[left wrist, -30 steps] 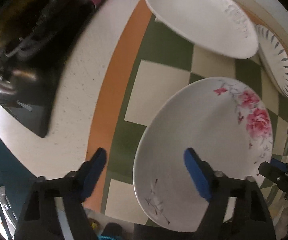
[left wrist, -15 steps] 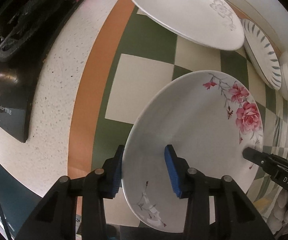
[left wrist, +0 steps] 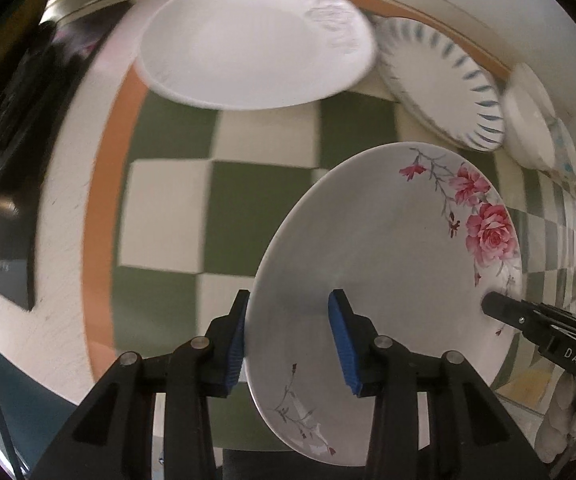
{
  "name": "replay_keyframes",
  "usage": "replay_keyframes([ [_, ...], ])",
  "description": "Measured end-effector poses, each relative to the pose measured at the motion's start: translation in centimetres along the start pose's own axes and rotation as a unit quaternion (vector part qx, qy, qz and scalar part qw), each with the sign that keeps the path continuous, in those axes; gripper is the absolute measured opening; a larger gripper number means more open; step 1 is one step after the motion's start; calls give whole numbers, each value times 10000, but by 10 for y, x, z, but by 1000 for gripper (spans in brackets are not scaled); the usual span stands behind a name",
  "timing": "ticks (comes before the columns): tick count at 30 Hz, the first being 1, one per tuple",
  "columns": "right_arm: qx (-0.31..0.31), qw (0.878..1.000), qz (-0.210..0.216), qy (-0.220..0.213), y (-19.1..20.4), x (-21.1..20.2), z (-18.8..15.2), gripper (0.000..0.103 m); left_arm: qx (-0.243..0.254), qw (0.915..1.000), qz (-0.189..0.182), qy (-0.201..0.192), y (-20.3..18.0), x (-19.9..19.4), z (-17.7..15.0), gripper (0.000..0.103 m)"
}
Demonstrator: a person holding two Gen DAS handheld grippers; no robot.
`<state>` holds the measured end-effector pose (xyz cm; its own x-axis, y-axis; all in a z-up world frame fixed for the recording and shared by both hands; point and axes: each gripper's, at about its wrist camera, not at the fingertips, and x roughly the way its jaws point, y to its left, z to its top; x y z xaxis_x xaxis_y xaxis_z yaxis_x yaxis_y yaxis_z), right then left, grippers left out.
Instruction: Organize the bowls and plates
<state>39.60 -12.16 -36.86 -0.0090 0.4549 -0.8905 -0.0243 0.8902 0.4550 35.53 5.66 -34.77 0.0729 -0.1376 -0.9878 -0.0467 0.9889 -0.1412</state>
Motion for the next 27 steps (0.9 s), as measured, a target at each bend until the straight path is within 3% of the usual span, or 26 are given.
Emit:
replay_keyframes([
  [4,154,9997,-36,-159,-23,-21,-5,14,243,9997,-58,2,-30,-2,-1,36],
  [11,399,9989,-71,-255,-65,-40,-8,14,463,9988,-100,99,-42,-2,1,36],
  [18,557,9979,-150,-300,-93,-45,-15,14,566,9981,-29,235,-29,11,12,36],
  [27,597,9977,-182,-268,-97,-39,-12,14,558,9981,31,271,-13,8,15,36],
])
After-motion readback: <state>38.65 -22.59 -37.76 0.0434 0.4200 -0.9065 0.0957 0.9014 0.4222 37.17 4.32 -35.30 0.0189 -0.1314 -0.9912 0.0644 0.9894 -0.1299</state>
